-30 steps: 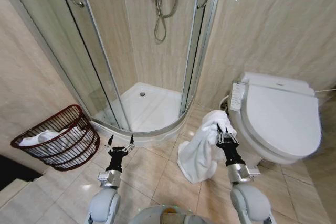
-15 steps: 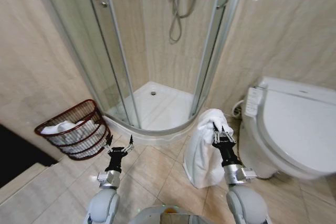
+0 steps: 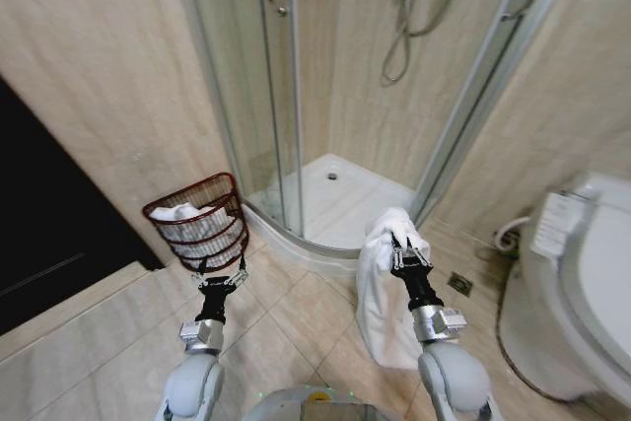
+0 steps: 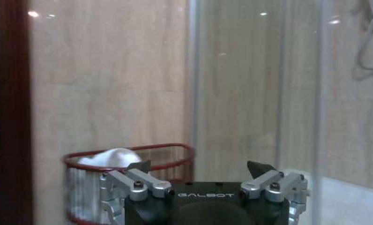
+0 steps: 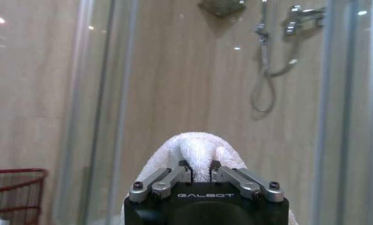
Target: Discard the used towel into the hamper.
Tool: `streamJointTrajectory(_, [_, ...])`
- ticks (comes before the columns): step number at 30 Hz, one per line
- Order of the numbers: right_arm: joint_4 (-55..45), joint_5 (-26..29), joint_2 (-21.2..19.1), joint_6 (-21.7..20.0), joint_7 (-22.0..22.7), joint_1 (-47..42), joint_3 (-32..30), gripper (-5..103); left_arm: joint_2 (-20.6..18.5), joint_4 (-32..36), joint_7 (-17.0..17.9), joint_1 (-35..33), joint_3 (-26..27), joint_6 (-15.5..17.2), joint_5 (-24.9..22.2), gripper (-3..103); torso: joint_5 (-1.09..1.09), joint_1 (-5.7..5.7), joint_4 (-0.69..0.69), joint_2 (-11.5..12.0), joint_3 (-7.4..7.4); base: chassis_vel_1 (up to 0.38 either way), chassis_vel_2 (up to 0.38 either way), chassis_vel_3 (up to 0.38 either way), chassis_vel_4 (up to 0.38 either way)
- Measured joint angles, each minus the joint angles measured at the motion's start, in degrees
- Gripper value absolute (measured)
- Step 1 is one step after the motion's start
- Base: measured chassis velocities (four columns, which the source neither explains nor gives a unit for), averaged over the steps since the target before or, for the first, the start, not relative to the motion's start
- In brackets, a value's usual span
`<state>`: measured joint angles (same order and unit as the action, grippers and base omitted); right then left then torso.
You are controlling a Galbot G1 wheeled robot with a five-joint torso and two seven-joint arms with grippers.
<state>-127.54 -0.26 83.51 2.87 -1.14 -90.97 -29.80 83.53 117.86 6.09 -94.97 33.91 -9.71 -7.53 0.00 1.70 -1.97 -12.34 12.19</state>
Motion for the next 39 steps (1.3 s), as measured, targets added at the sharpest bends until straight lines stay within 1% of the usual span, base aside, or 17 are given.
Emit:
streamJointTrajectory(2, [0.0, -0.12, 0.0, 0.08, -0.03, -0.07, 0.08, 12, 0.07, 0.0, 0.0, 0.05, -0.03, 0.05, 0.0, 100, -0.01, 0.06, 0.0, -0.21, 0.15, 0.112, 0.107, 0.099, 0.089])
streamJointTrajectory(4, [-0.41, -0.52, 0.0, 0.3, -0.19, -0.51, 0.48, 12, 0.22, -0.13, 0.01, 0.1, -0.12, 0.13, 0.05, 100, 0.0, 0.24, 0.0, -0.87, 0.61, 0.105, 0.099, 0.103, 0.09])
streamJointTrajectory(6, [-0.54, -0.55, 0.0, 0.32, -0.23, -0.59, 0.55, 12, 0.24, -0.16, 0.01, 0.09, -0.13, 0.14, 0.07, 100, 0.0, 0.27, -0.01, -0.96, 0.68, 0.105, 0.1, 0.092, 0.092])
streamJointTrajectory(8, [-1.57, -0.83, 0.02, 0.47, -0.69, -1.16, 1.07, 12, 0.38, -0.33, 0.0, 0.17, -0.21, 0.15, 0.24, 100, 0.0, 0.45, 0.01, -1.74, 1.26, 0.08, 0.088, 0.098, 0.103])
streamJointTrajectory(15, [-3.36, -1.71, 0.0, 0.69, -1.27, -1.48, 2.05, 12, 0.83, -0.41, -0.09, 0.24, -0.31, 0.15, 0.85, 100, -0.01, 0.84, 0.0, -3.03, 2.16, 0.108, 0.097, 0.089, 0.109])
streamJointTrajectory(21, [-4.17, -0.94, -0.45, -0.98, -1.63, 0.07, 2.12, 12, 1.3, -0.42, -0.17, 0.45, -0.47, 0.21, 1.29, 100, 0.0, 1.27, 0.0, -4.09, 2.79, 0.106, 0.105, 0.077, 0.088])
streamJointTrajectory(23, [-4.18, 0.0, -0.79, -1.89, -1.57, 1.28, 1.52, 12, 1.53, -0.41, -0.15, 0.71, -0.53, 0.21, 1.65, 100, 0.0, 1.44, -0.01, -4.78, 3.32, 0.101, 0.095, 0.103, 0.112])
streamJointTrajectory(28, [-4.18, 1.07, -1.03, -2.33, -1.54, 1.94, 0.86, 12, 1.93, -0.42, 0.49, 1.13, -0.55, 0.2, 2.0, 100, 0.0, 1.6, -0.02, -5.38, 3.76, 0.058, 0.077, 0.077, 0.064])
streamJointTrajectory(30, [-4.19, 1.41, -1.09, -2.4, -1.54, 1.97, 0.73, 12, 2.1, -0.41, 0.8, 1.19, -0.58, 0.47, 2.12, 100, 0.01, 1.79, 0.0, -5.84, 4.05, 0.0, 0.0, 0.0, 0.0])
streamJointTrajectory(39, [-3.58, 0.69, -0.93, -2.3, -2.07, 2.66, 1.53, 12, 2.41, -0.14, 1.78, 1.17, -0.8, 1.56, 2.28, 100, 0.0, 2.51, 0.0, -7.69, 5.15, 0.0, 0.0, 0.0, 0.0])
